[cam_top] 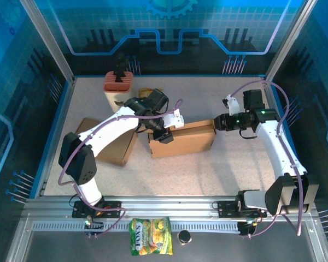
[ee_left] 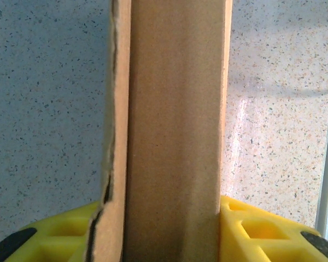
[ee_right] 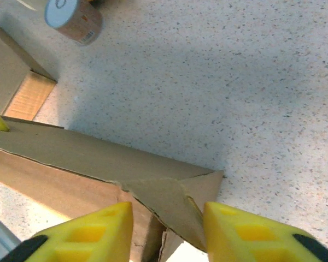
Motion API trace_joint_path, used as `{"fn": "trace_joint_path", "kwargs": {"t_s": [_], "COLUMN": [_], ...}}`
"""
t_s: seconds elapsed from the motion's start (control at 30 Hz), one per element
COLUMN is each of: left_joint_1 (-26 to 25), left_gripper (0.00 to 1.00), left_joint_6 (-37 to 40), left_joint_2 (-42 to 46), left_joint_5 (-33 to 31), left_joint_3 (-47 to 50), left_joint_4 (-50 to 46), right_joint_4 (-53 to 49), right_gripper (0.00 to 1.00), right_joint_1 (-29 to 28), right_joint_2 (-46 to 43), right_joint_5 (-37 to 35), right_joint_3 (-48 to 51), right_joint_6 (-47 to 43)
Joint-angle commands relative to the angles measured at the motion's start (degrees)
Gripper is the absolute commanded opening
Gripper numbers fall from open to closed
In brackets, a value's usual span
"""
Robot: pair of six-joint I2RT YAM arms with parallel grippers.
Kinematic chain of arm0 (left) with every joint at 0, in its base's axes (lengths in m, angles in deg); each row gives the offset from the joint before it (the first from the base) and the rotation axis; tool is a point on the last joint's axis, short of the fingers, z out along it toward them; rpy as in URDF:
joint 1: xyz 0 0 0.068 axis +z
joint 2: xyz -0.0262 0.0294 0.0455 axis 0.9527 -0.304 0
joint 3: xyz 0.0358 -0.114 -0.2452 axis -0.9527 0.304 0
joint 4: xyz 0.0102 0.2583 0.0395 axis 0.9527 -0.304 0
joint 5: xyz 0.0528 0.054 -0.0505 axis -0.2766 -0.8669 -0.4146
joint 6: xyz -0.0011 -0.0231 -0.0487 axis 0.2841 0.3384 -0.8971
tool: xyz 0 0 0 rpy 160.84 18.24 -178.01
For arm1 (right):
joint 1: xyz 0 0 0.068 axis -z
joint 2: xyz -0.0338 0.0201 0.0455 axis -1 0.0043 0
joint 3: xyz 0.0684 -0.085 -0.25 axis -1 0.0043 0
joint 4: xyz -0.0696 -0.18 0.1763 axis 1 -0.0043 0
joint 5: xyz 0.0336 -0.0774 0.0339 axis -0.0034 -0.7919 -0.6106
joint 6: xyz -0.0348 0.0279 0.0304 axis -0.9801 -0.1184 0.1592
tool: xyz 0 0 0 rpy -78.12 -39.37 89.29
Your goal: Fold the paper box
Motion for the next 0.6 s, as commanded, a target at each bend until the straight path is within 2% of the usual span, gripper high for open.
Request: {"fn": "trace_joint_path", "kwargs": {"t_s": [0.0, 0.27, 0.4, 0.57], "left_joint_1": [0.5, 0.5, 0.5, 0.4], "left_gripper": [0.42, 0.41, 0.4, 0.38], "left_joint_6": [0.9, 0.7, 0.1, -2.5], "left_joint_2": [-0.1, -0.2, -0.2, -0.7], "left_joint_5": [2.6, 2.6, 1.8, -2.0], "left_joint_3": [-1.6, -1.6, -1.6, -1.6], "left_joint_4": [-0.7, -0.5, -0.1, 1.8], "right_joint_4": [-1.3, -2.2, -3.0, -6.1], "right_gripper": [0.32, 0.14, 0.0, 0.0], "right_joint_1": [-1.1, -2.2, -3.2, -5.5], "right_joint_2": [0.6, 1.4, 1.1, 1.6], "right_joint_5": [-2.1, -4.6, -8.2, -11.8], "right_joint_3": [-2.0, -3.8, -4.7, -7.3], "right_joint_6": [-0.9, -0.9, 0.4, 5.6]}}
